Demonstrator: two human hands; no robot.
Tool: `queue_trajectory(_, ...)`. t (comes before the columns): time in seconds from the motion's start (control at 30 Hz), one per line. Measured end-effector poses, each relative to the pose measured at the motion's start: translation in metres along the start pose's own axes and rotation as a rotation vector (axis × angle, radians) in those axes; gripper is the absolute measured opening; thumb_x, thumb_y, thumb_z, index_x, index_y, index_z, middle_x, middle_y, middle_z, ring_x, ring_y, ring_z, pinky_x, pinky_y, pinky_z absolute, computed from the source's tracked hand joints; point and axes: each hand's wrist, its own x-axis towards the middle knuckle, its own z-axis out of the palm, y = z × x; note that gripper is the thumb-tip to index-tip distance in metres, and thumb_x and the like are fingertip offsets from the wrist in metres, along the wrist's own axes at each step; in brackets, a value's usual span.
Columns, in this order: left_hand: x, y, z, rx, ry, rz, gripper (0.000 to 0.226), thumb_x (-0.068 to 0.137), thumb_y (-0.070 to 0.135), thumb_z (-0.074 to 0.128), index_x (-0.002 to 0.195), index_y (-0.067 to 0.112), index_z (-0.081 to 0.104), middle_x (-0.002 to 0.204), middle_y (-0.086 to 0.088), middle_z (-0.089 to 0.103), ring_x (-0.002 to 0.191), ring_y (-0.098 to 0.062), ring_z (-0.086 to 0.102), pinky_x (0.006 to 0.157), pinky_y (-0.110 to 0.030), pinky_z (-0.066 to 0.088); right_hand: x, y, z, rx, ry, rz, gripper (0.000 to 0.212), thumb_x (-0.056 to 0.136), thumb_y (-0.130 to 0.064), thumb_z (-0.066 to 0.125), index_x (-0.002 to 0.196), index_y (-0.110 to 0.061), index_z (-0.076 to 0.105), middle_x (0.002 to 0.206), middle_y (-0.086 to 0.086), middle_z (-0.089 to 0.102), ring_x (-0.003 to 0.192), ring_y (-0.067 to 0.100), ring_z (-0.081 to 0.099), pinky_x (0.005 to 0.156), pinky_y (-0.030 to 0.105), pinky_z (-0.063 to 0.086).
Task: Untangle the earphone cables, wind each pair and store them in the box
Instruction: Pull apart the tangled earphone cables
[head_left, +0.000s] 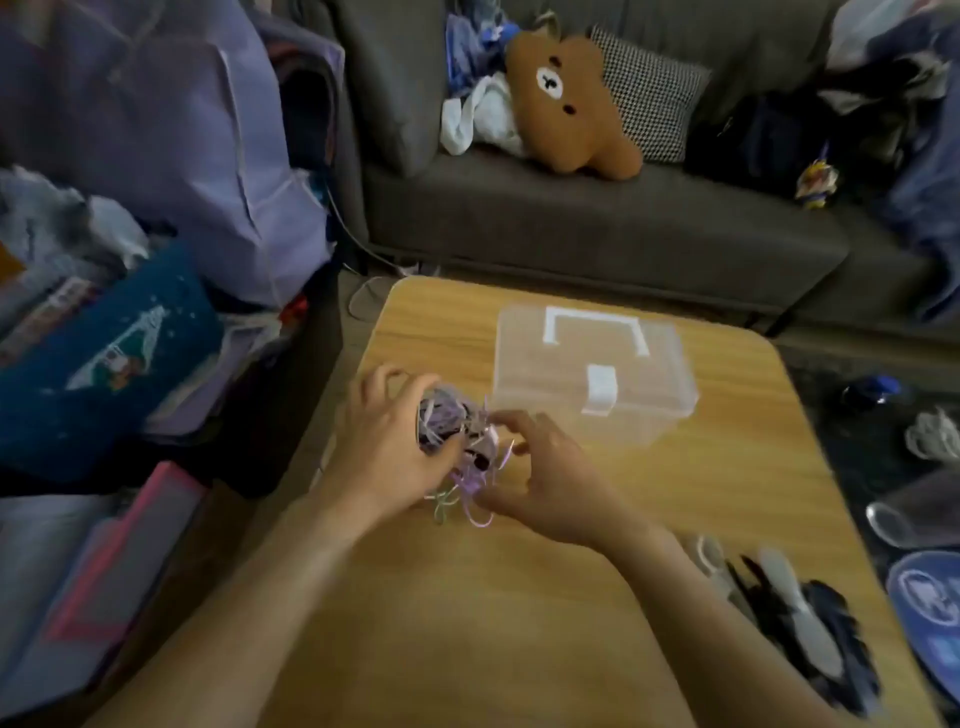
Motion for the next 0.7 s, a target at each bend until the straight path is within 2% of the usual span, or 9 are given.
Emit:
queue_trajectory(0.03, -0.004, -0.010, 0.009, -0.043, -0.027, -0.006, 0.066, 0.079, 0.057, 0.068, 0.136, 0.032, 0.048, 0.132, -0.002, 0.042, 0.127, -0.023, 0.036, 0.103, -0.037, 0.035, 0.003, 0.003, 0.012, 0.015, 0.043, -0.025, 0.080, 0.076, -0.040, 0.082, 0.144, -0.029, 0.040, 0.127, 0.002, 0.050, 0.111, 0.020, 0.058, 0.086, 0.026, 0.046)
queue_trajectory(0.1, -0.005, -0.023, 0.018, -0.127, -0.103, -0.003, 0.070, 0.078, 0.062, 0.067, 0.139, 0.034, 0.045, 0.130, 0.001, 0.048, 0.124, -0.019, 0.047, 0.102, -0.036, 0.042, 0.009, 0.007, 0.025, 0.002, 0.109, -0.057, 0.086, 0.075, -0.044, 0.082, 0.147, -0.030, 0.036, 0.126, 0.001, 0.053, 0.110, 0.019, 0.058, 0.093, 0.034, 0.048)
queue_trajectory(0.17, -0.011, -0.030, 0.019, -0.172, -0.090, 0.014, 0.069, 0.074, 0.062, 0.070, 0.134, 0.034, 0.048, 0.125, 0.004, 0.055, 0.115, -0.015, 0.055, 0.097, -0.036, 0.049, 0.010, 0.007, 0.038, -0.010, 0.153, -0.079, 0.082, 0.076, -0.044, 0.081, 0.145, -0.030, 0.039, 0.121, -0.001, 0.054, 0.103, 0.015, 0.058, 0.090, 0.031, 0.047)
queue_trajectory(0.23, -0.018, -0.033, 0.014, -0.217, -0.065, 0.024, 0.066, 0.070, 0.058, 0.075, 0.125, 0.032, 0.052, 0.118, 0.007, 0.061, 0.105, -0.013, 0.061, 0.091, -0.037, 0.053, 0.006, 0.004, 0.044, -0.043, 0.170, -0.089, 0.070, 0.077, -0.043, 0.080, 0.138, -0.030, 0.048, 0.114, -0.002, 0.057, 0.091, 0.012, 0.060, 0.077, 0.026, 0.046)
queue_trajectory(0.3, -0.034, -0.036, 0.007, -0.253, -0.043, 0.039, 0.056, 0.072, 0.040, 0.083, 0.120, 0.028, 0.055, 0.113, 0.009, 0.064, 0.101, -0.011, 0.063, 0.088, -0.031, 0.052, -0.006, 0.000, 0.049, -0.044, 0.213, -0.080, 0.052, 0.079, -0.037, 0.079, 0.126, -0.028, 0.059, 0.102, -0.003, 0.063, 0.079, 0.010, 0.062, 0.065, 0.024, 0.045)
queue_trajectory(0.4, -0.059, -0.038, 0.000, -0.315, 0.017, 0.039, 0.049, 0.074, 0.024, 0.085, 0.114, 0.025, 0.058, 0.109, 0.009, 0.065, 0.093, -0.007, 0.064, 0.079, -0.017, 0.049, -0.023, -0.005, 0.057, 0.039, 0.245, -0.042, 0.024, 0.083, -0.026, 0.074, 0.106, -0.024, 0.066, 0.086, -0.005, 0.066, 0.070, 0.013, 0.061, 0.063, 0.028, 0.047)
queue_trajectory(0.5, -0.080, -0.039, 0.001, -0.381, 0.077, 0.021, 0.046, 0.075, 0.026, 0.085, 0.113, 0.026, 0.059, 0.105, 0.010, 0.065, 0.091, 0.000, 0.061, 0.072, -0.007, 0.044, -0.039, -0.006, 0.065, 0.097, 0.290, -0.006, 0.009, 0.088, -0.024, 0.068, 0.097, -0.024, 0.068, 0.079, -0.003, 0.071, 0.067, 0.017, 0.065, 0.061, 0.030, 0.049)
queue_trajectory(0.63, -0.092, -0.039, 0.005, -0.440, 0.165, -0.019, 0.043, 0.075, 0.035, 0.084, 0.109, 0.034, 0.059, 0.103, 0.014, 0.066, 0.097, -0.004, 0.062, 0.083, -0.024, 0.049, -0.053, -0.003, 0.066, 0.260, 0.338, 0.043, 0.006, 0.088, -0.027, 0.074, 0.087, -0.023, 0.069, 0.063, -0.003, 0.071, 0.048, 0.007, 0.062, 0.052, 0.026, 0.050)
queue_trajectory(0.7, -0.094, -0.039, 0.006, -0.450, 0.197, -0.022, 0.042, 0.074, 0.036, 0.085, 0.106, 0.036, 0.059, 0.104, 0.014, 0.067, 0.098, -0.006, 0.062, 0.085, -0.027, 0.049, -0.061, -0.001, 0.066, 0.343, 0.353, 0.054, 0.009, 0.088, -0.025, 0.075, 0.084, -0.021, 0.069, 0.061, -0.001, 0.071, 0.047, 0.007, 0.061, 0.054, 0.026, 0.050)
